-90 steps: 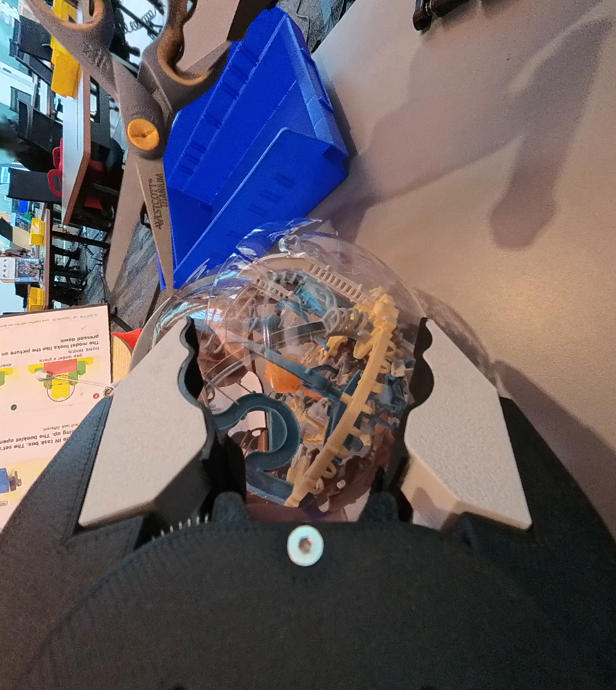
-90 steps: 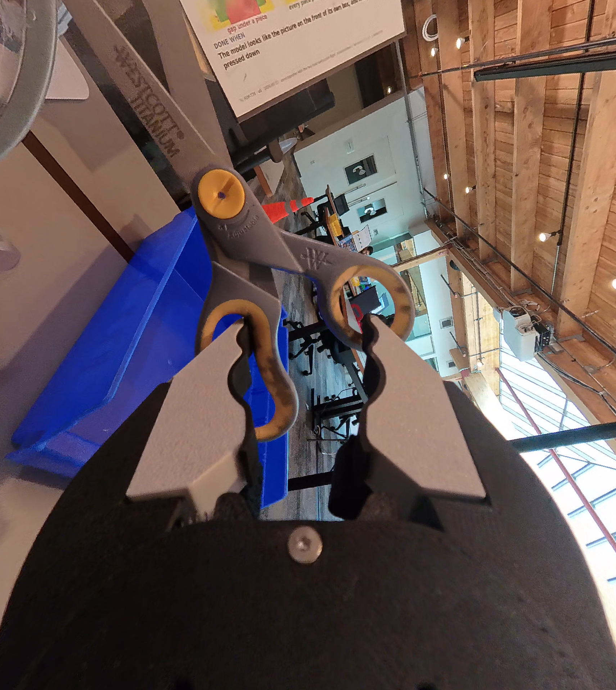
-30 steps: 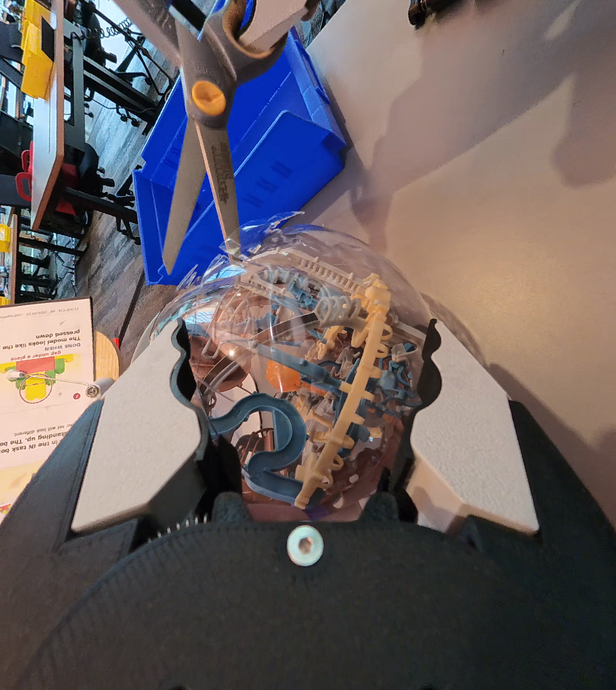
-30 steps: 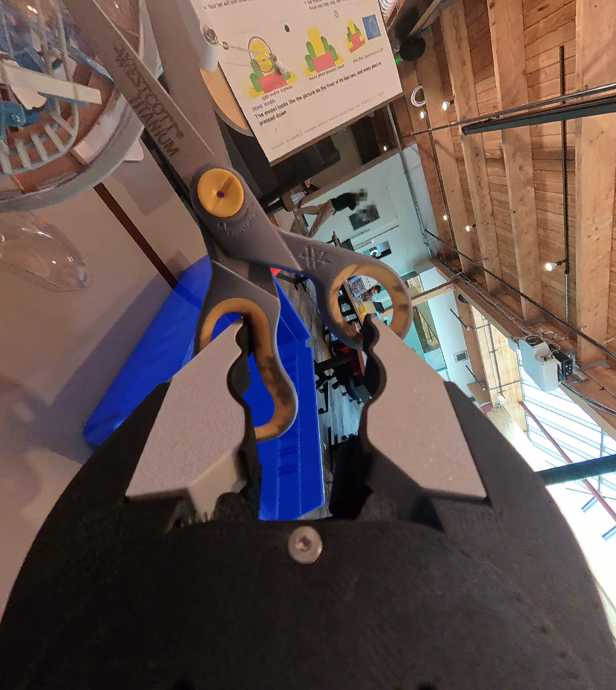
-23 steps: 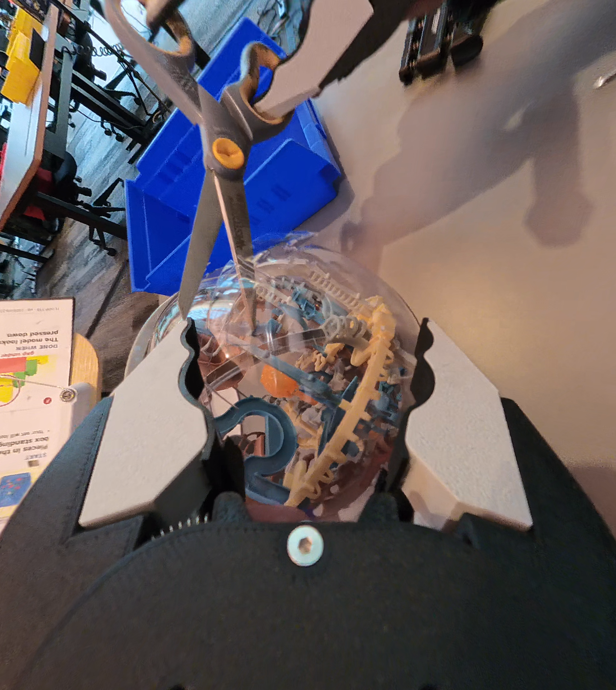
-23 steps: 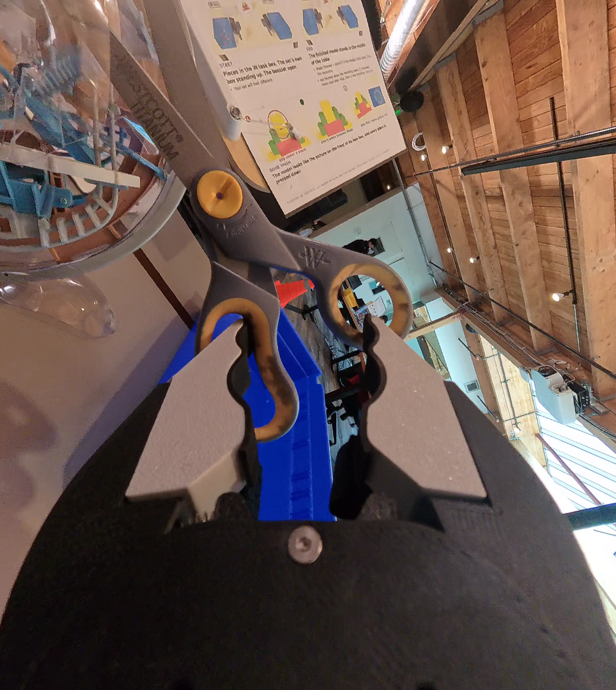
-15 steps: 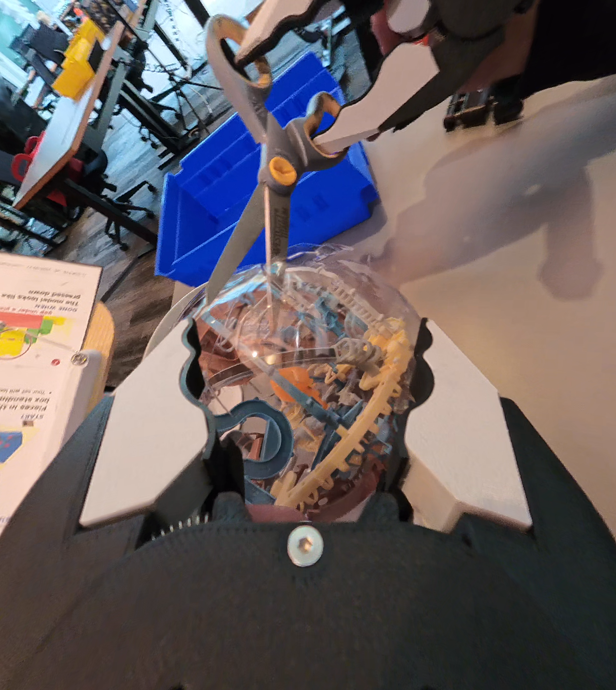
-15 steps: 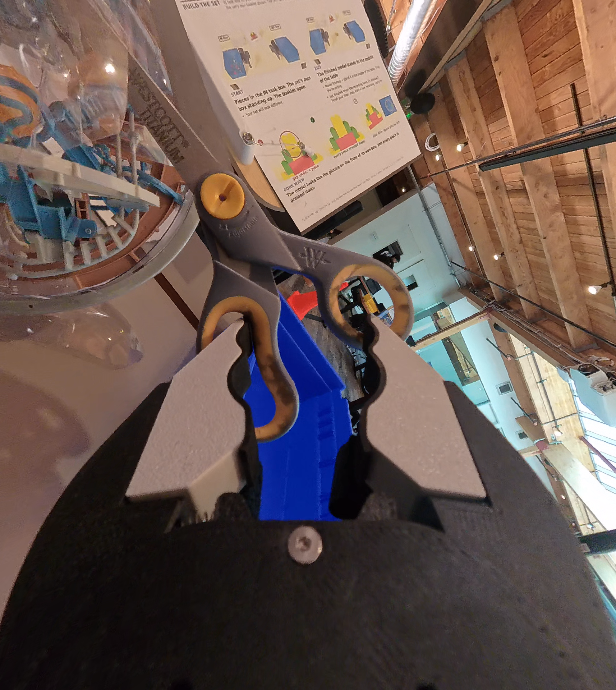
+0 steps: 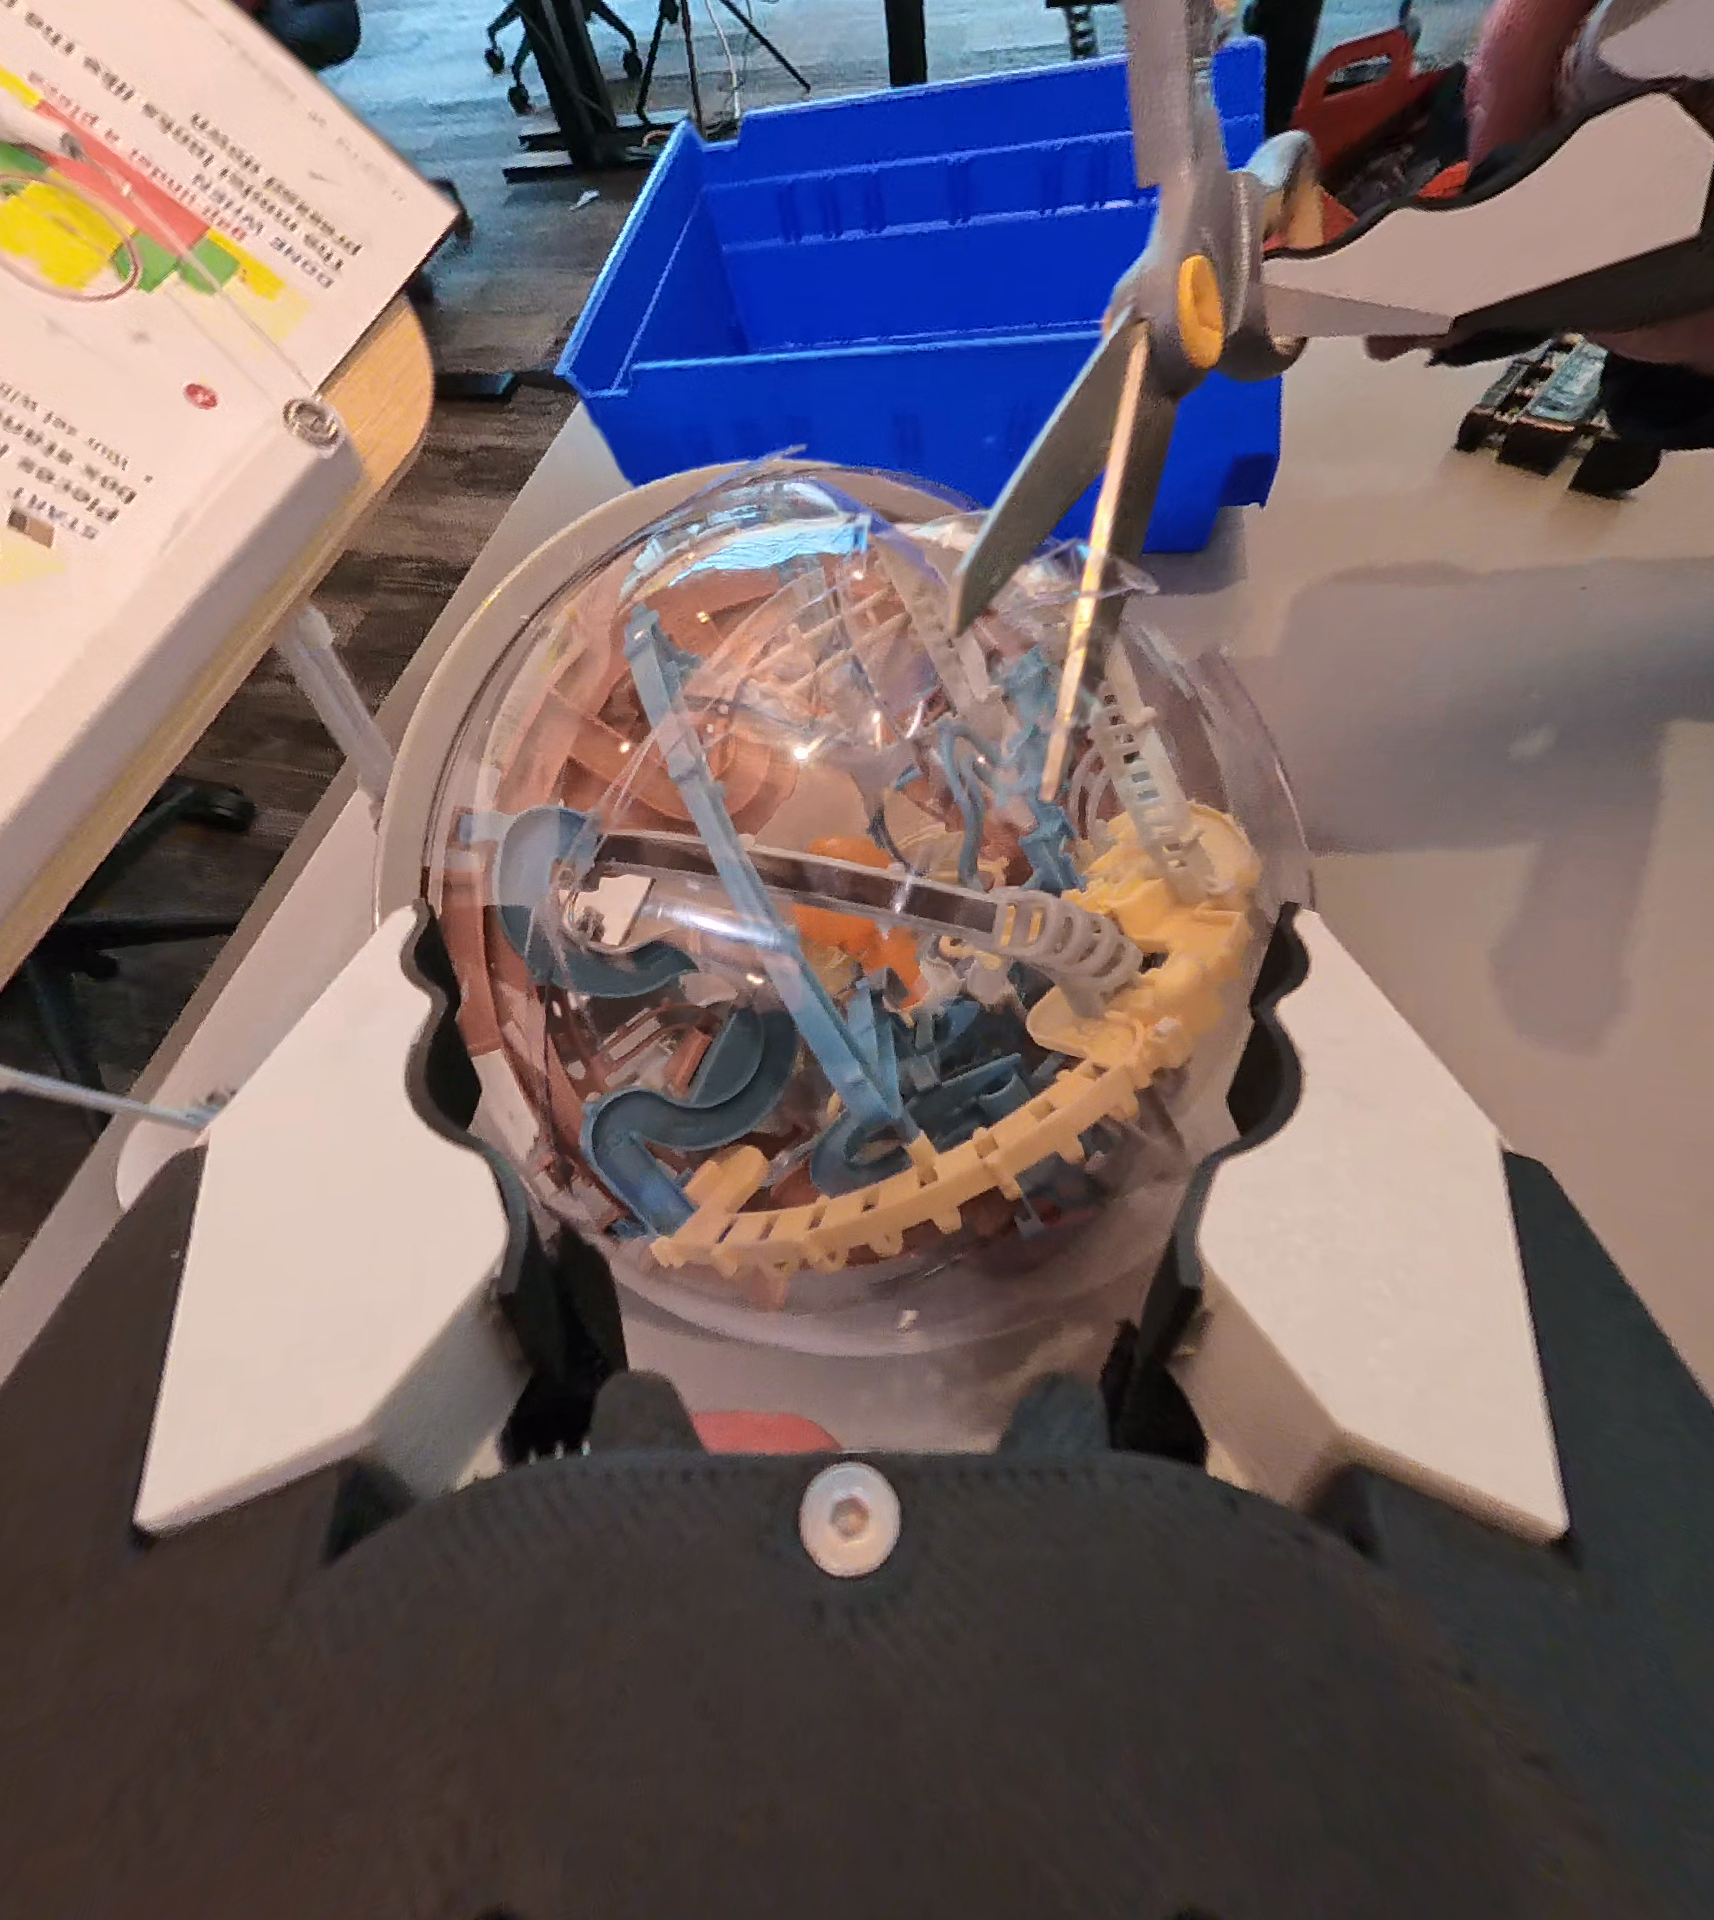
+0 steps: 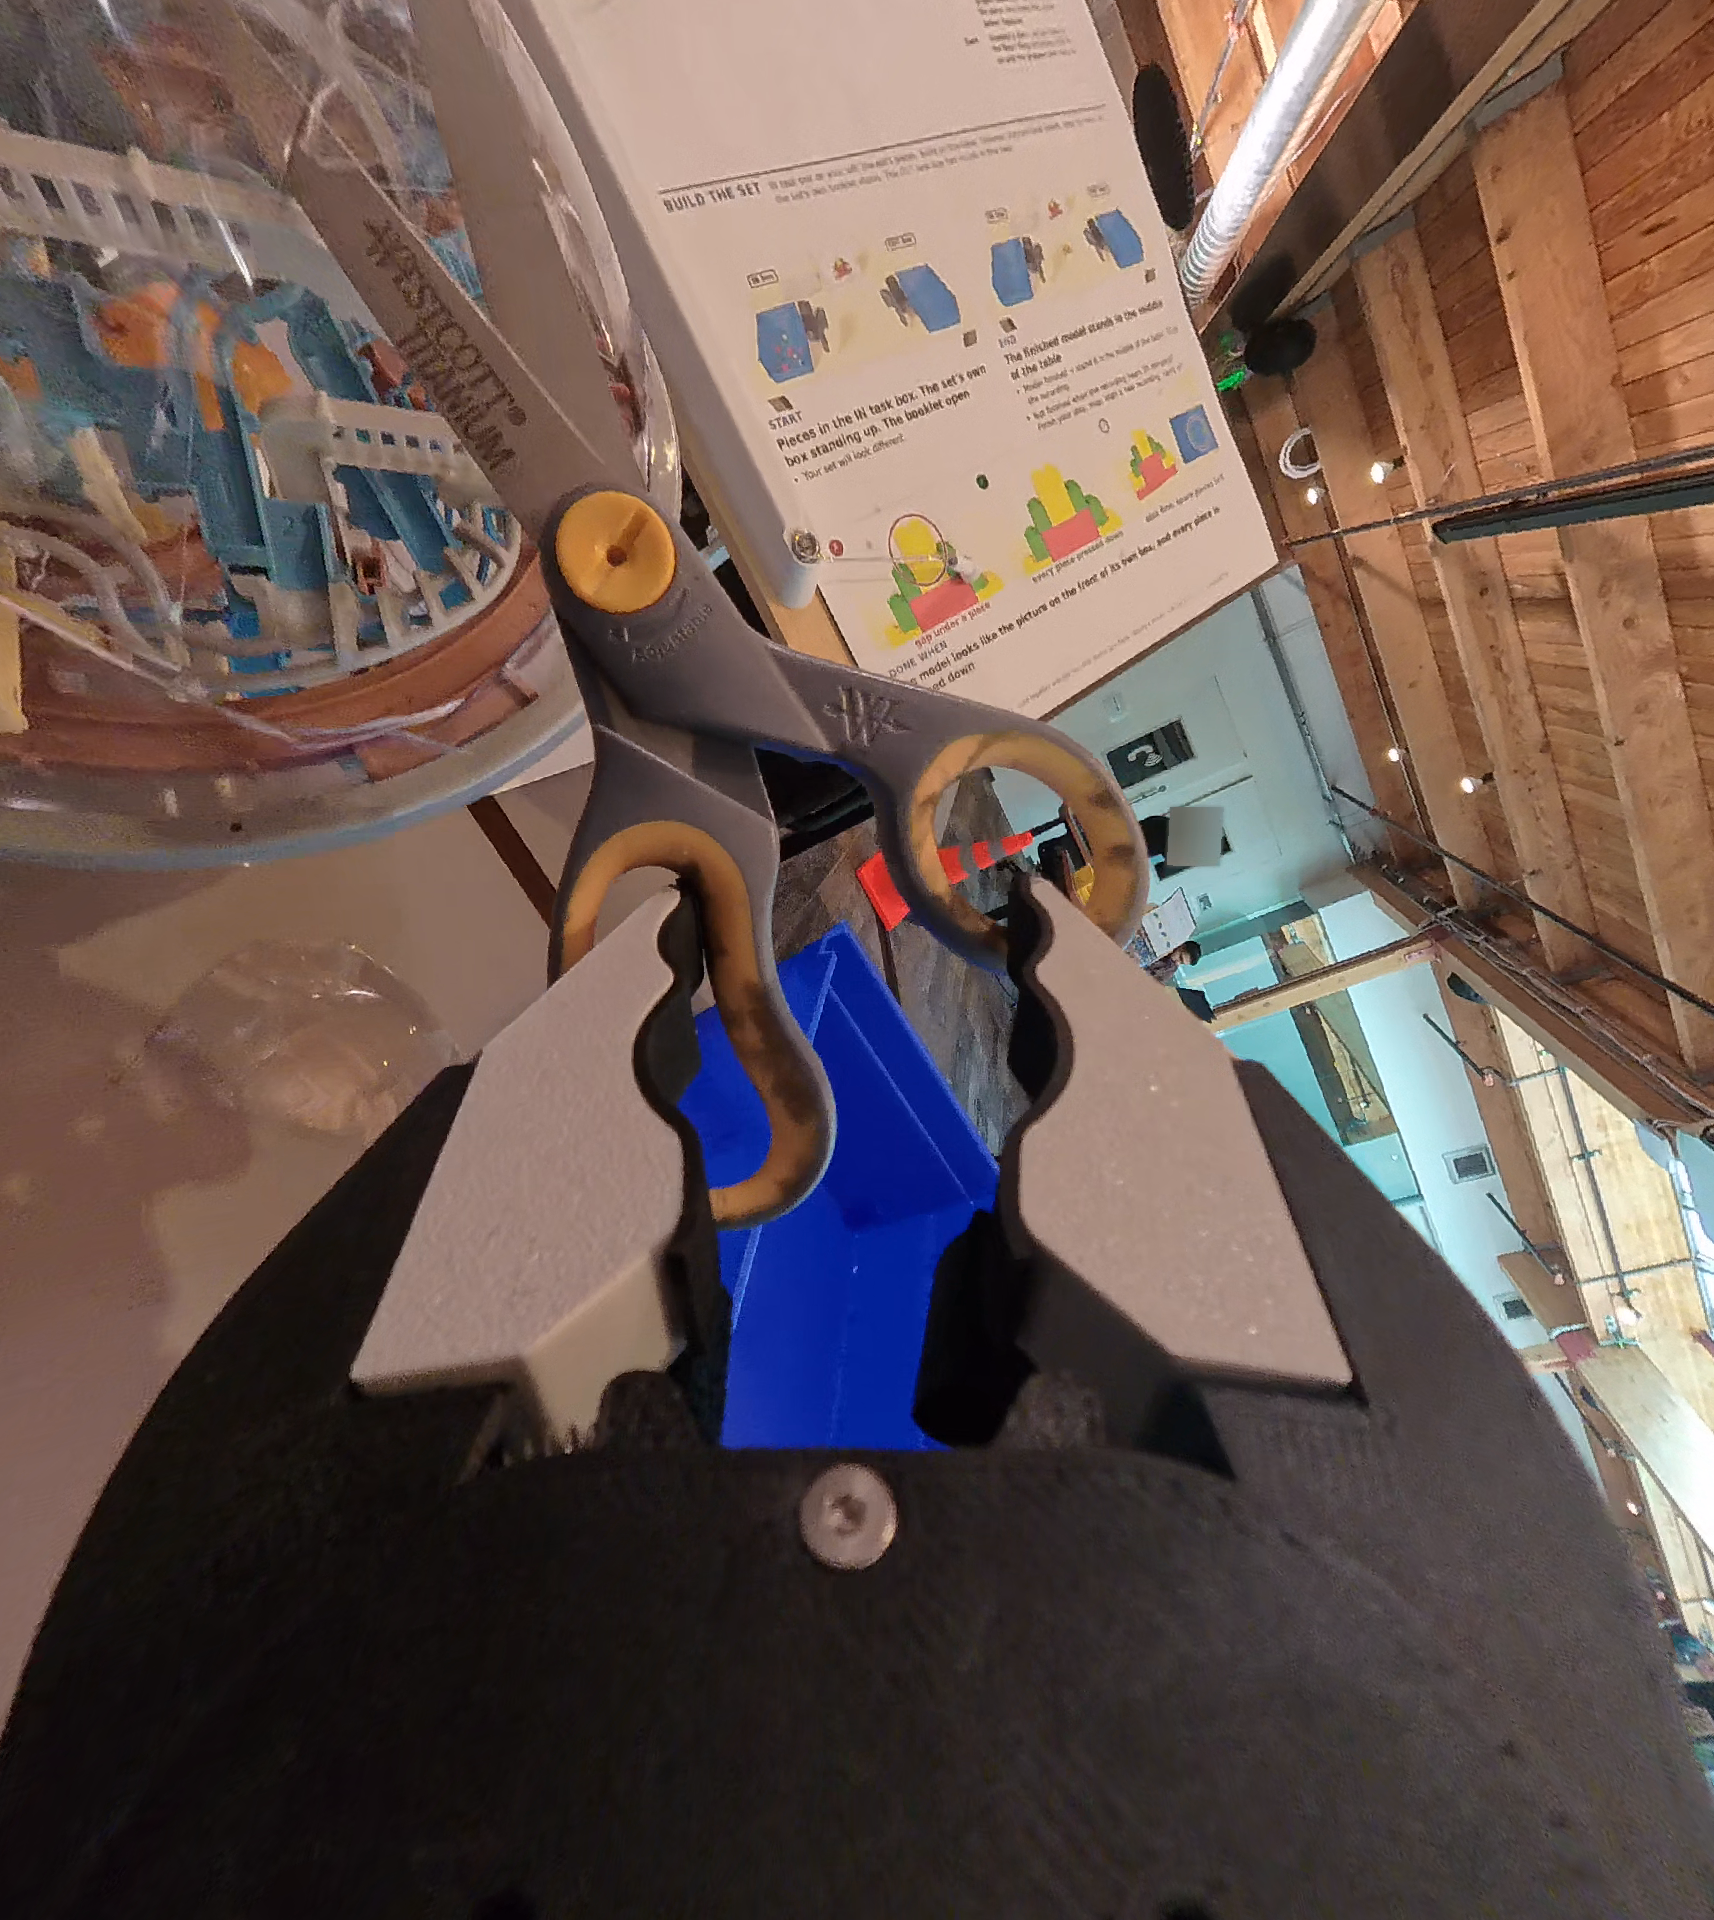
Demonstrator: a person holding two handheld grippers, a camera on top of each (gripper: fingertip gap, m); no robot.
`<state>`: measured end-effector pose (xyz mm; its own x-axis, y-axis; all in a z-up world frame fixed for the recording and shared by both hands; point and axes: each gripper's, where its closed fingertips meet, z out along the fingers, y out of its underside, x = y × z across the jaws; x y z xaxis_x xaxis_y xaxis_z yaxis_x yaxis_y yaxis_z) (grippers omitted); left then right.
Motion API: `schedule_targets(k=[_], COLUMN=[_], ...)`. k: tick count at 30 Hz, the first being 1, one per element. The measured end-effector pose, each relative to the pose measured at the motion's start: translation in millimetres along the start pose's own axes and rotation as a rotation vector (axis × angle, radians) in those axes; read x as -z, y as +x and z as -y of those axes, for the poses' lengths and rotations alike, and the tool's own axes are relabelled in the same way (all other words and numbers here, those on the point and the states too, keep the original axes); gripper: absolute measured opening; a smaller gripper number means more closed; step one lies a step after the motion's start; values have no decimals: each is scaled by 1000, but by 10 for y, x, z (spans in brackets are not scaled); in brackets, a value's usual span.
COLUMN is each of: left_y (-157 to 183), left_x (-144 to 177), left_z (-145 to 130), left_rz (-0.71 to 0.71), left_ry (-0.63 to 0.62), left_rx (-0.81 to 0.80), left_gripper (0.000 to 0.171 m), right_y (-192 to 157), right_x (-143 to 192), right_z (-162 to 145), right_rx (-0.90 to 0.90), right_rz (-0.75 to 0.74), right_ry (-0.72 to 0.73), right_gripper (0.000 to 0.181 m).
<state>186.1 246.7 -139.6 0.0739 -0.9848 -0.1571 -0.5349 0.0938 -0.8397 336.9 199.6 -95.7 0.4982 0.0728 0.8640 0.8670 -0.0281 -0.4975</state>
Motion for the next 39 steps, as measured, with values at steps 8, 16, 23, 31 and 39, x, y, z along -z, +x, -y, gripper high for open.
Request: schedule_targets(k=[8,16,23,31,39], left_y=[136,222,283,312,303], left_x=[-158,-277,-338,-405,-195], left_z=[43,104,115,103,294], left_rz=[-101,-177,-249,-296,-219], left_ry=[-20,-23,-34,-49,64], left_rx=[-30,-43,-43,-41,-110], left_gripper=[147,148,149,153,128], right_y=[23,60,104,92,43], right_x=[26,118,75,31,39], right_z=[138,175,250,301,245], right_rx=[20,90,177,250,206], right_rz=[-22,-48,-70,-39,-20], right_ry=[50,80,95,55,45], right_gripper=[55,58,58,50,46])
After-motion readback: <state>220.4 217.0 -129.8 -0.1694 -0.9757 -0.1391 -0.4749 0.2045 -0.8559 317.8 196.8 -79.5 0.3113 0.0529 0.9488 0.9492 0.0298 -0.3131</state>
